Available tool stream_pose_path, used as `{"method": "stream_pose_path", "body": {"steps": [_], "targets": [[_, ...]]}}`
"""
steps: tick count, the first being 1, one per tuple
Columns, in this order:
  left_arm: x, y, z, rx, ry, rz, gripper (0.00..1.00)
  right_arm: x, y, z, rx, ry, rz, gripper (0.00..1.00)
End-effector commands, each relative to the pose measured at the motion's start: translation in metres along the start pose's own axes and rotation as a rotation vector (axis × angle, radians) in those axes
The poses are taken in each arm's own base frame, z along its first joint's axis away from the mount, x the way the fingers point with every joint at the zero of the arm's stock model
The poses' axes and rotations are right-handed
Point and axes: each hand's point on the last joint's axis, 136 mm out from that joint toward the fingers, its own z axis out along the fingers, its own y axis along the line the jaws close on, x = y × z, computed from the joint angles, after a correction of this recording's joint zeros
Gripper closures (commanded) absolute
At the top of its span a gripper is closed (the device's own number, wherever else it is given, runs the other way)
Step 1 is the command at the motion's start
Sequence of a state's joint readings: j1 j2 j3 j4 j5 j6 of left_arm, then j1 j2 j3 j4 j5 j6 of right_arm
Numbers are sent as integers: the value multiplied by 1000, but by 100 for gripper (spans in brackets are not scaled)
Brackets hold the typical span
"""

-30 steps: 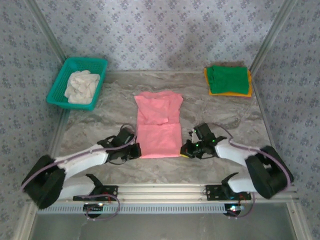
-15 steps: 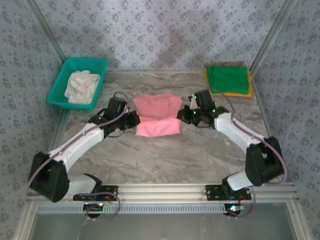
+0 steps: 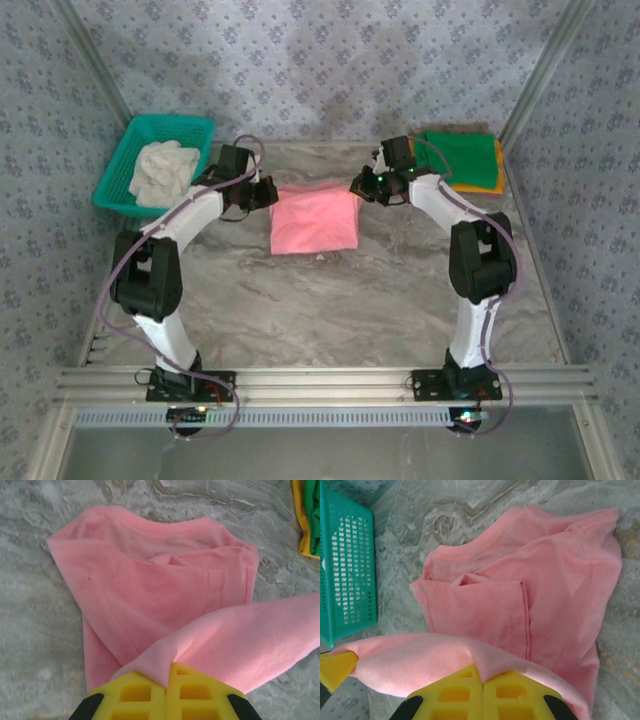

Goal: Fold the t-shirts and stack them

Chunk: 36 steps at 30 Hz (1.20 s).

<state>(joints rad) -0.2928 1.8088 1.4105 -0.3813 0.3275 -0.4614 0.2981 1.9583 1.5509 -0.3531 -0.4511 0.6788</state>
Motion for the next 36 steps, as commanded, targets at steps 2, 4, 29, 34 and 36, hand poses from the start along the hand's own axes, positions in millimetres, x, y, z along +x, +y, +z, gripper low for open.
{"method": "stream_pose_path", "body": {"steps": [2, 4, 29, 34, 36], "targets": [[-17, 4, 7, 17, 28, 43, 100, -22, -7, 2, 23, -26, 6, 100], [-25, 8, 15, 8, 33, 47, 100, -31, -10, 5, 31, -45, 9, 100], [-42, -27, 86, 56, -154, -21, 82, -32, 3, 71, -185, 21, 15, 100], [-12, 1, 123, -5, -73, -58, 82, -31, -45, 80, 42, 25, -33, 74], [-2, 15, 127, -49, -57, -75, 82, -35, -55, 73, 88, 13, -63, 70]]}}
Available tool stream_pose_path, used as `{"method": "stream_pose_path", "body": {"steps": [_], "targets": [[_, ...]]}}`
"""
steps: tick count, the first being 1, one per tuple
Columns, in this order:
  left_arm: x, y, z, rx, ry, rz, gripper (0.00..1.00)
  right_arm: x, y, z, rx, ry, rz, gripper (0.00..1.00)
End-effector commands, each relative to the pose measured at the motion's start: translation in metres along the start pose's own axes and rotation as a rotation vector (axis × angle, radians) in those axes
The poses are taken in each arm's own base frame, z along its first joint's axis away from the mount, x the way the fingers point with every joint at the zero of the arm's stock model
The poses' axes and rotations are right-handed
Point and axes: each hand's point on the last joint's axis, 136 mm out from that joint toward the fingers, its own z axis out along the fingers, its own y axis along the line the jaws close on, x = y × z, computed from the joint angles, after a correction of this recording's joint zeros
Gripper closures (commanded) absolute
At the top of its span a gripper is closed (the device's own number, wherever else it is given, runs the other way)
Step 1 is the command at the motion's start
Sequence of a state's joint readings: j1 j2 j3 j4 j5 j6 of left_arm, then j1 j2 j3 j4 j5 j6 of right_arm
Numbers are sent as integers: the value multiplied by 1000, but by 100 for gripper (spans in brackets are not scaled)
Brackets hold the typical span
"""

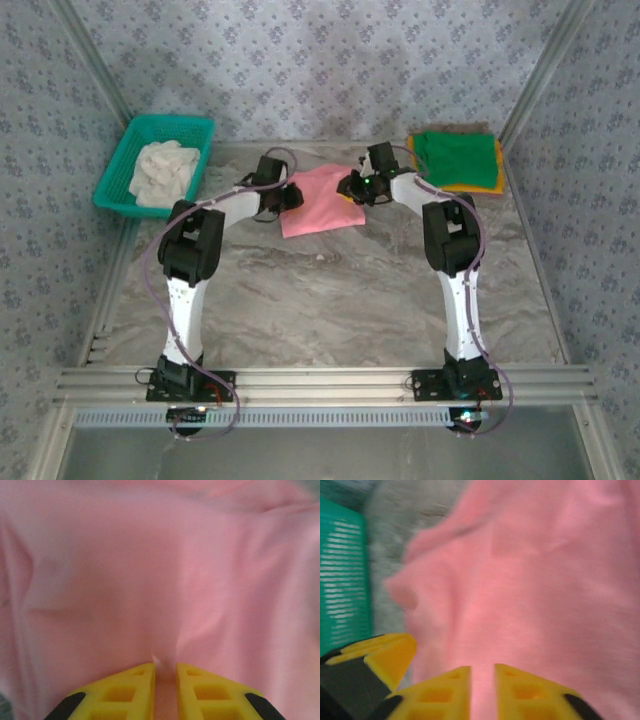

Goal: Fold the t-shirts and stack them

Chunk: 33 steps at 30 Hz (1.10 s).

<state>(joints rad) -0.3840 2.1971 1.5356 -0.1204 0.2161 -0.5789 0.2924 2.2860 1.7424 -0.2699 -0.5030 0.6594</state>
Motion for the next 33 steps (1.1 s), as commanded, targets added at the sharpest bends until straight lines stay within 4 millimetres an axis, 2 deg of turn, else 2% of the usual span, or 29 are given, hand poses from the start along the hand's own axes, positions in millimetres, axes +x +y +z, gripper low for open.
{"method": "stream_pose_path", "body": {"steps": [1, 6, 8, 10, 14, 22, 27, 30, 33], "targets": [[-9, 4, -6, -14, -43, -32, 82, -23, -20, -22, 113, -56, -79, 65], [7, 31, 0, -69, -24, -52, 85, -15, -30, -21, 86, 8, -87, 59], [9, 37, 2, -63, -23, -62, 85, -22, -41, -23, 82, 2, -67, 57], [12, 42, 4, -69, -23, -55, 85, -28, -46, -23, 75, -5, -59, 49], [15, 46, 6, -73, -11, -53, 86, -19, -37, -7, 13, 70, -75, 49], [17, 45, 11, -58, 0, -52, 86, 2, -34, 26, 4, 135, -96, 44], [17, 43, 12, -51, 1, -47, 86, 14, -12, 39, -26, 153, -135, 45], [17, 42, 14, -40, 6, -53, 86, 17, -2, 45, -9, 144, -161, 48], [16, 39, 13, -33, 3, -50, 86, 19, 5, 50, 0, 141, -161, 56]]}}
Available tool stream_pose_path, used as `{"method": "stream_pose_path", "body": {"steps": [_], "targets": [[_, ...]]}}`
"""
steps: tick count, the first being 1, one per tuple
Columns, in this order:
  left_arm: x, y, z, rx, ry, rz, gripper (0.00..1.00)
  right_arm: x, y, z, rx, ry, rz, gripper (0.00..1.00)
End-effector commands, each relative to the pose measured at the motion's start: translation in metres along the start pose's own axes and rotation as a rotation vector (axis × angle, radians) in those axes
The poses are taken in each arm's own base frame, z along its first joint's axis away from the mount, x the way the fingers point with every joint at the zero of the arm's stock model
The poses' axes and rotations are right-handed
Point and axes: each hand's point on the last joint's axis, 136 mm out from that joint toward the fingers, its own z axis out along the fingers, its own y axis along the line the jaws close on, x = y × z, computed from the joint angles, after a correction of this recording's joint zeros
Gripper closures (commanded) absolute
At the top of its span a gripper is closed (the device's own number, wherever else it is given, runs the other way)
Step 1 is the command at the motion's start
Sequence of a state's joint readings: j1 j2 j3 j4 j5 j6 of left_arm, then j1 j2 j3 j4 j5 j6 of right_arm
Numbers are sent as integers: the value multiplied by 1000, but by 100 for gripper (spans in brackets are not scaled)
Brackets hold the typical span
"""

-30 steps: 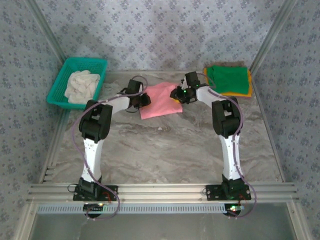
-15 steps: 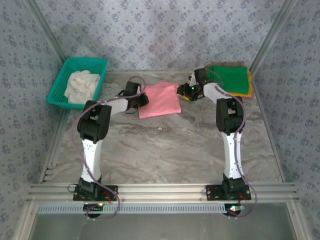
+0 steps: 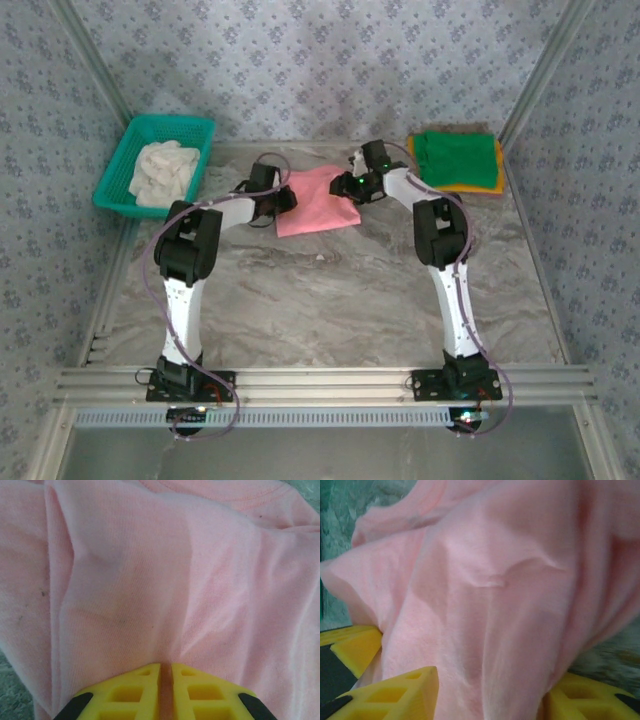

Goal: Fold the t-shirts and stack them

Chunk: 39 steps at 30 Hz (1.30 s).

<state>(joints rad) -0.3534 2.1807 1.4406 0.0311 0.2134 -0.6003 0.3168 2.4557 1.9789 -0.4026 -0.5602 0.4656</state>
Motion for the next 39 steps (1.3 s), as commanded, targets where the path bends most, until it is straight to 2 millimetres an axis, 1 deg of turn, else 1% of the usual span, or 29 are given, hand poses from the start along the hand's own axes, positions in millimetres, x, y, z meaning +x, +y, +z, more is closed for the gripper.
{"method": "stream_pose_path", "body": {"steps": [1, 3, 4, 5, 6, 8, 10, 12, 13, 16, 18, 20, 22, 25, 28, 31, 34, 39], "targets": [[25, 24, 11, -56, 78, -23, 86, 14, 1, 17, 34, 44, 20, 64], [22, 22, 9, -53, 73, -21, 86, 13, -1, 15, 47, 46, 39, 81], [19, 19, 7, -49, 67, -20, 85, 11, -6, 12, 73, 39, 58, 91], [17, 18, 5, -46, 62, -20, 84, 8, -10, 9, 89, 34, 72, 99], [14, 15, 1, -40, 54, -16, 81, 4, -13, 4, 101, 27, 74, 100], [7, 6, -9, -19, 35, -8, 61, -6, -22, -10, 138, -1, 70, 100], [-2, -5, -26, 11, 12, 0, 40, -18, -28, -29, 169, -30, 49, 100], [-11, -13, -49, 13, -27, 13, 29, -27, -35, -47, 210, -48, 19, 100], [-16, -14, -63, 2, -56, 22, 25, -31, -40, -56, 236, -49, 7, 100], [-27, -9, -106, -52, -136, 44, 23, -44, -50, -80, 279, -63, -39, 100], [-28, -5, -130, -83, -176, 59, 19, -54, -54, -95, 301, -81, -75, 100], [-24, 0, -144, -107, -182, 69, 19, -63, -58, -110, 326, -99, -106, 100], [-15, 4, -154, -120, -179, 68, 18, -74, -62, -127, 368, -123, -146, 100], [-1, 12, -161, -131, -174, 53, 18, -89, -64, -150, 398, -159, -178, 100], [8, 23, -165, -160, -175, 44, 18, -103, -64, -173, 432, -203, -208, 100], [11, 28, -165, -179, -164, 53, 18, -114, -64, -195, 471, -226, -289, 100], [11, 29, -165, -189, -161, 64, 18, -125, -66, -211, 520, -236, -385, 100], [11, 31, -162, -197, -150, 67, 18, -141, -75, -237, 627, -256, -470, 100]]}}
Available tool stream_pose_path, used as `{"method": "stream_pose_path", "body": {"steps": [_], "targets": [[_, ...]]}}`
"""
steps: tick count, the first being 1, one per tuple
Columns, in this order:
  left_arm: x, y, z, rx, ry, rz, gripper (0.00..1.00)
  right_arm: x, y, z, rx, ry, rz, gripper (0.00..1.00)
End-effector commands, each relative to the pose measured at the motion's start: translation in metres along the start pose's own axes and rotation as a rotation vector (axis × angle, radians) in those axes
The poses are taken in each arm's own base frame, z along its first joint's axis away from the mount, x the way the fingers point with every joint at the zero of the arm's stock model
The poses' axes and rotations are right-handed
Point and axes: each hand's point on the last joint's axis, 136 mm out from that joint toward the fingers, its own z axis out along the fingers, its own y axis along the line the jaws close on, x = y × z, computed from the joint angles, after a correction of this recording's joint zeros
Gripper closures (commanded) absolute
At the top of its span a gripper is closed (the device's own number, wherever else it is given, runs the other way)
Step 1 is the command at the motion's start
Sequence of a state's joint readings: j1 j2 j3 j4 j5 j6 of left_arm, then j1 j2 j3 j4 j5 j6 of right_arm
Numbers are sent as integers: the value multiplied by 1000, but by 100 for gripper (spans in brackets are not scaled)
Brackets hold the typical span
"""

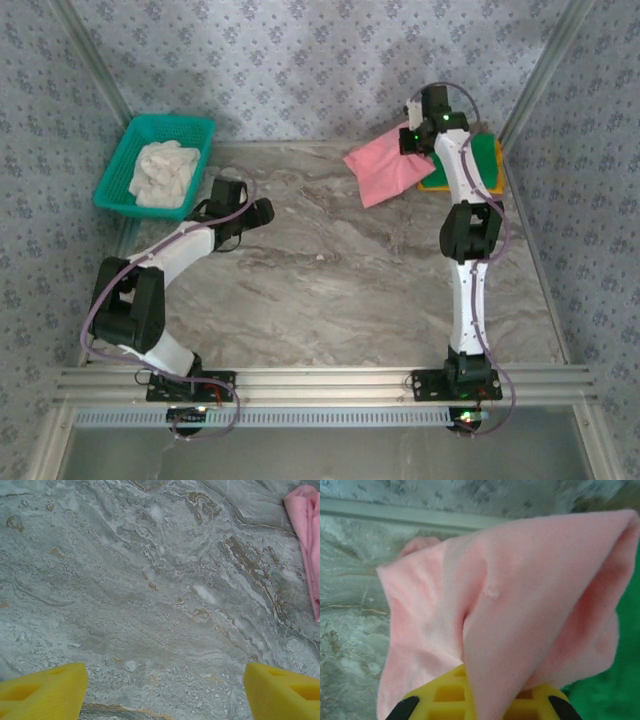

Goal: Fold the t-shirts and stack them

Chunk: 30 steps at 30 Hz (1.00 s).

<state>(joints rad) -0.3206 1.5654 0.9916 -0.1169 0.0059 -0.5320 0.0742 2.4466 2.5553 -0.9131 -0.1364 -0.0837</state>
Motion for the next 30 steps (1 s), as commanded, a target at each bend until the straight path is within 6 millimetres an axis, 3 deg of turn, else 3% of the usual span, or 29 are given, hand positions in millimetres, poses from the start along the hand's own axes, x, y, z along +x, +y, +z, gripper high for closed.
{"method": "stream_pose_path", "body": {"steps": [1, 12, 22, 30], "targets": [[-6, 0, -1, -13, -7, 20, 18, -14, -23, -23, 100, -30, -111, 100], [2, 3, 10, -24, 29, 20, 18, -47, -64, -61, 201, -157, -42, 100], [10, 1, 24, -8, 60, 7, 18, -74, -64, -94, 203, -263, -54, 100], [11, -1, 26, -6, 71, 14, 18, -79, -89, -109, 242, -302, -35, 100]]}}
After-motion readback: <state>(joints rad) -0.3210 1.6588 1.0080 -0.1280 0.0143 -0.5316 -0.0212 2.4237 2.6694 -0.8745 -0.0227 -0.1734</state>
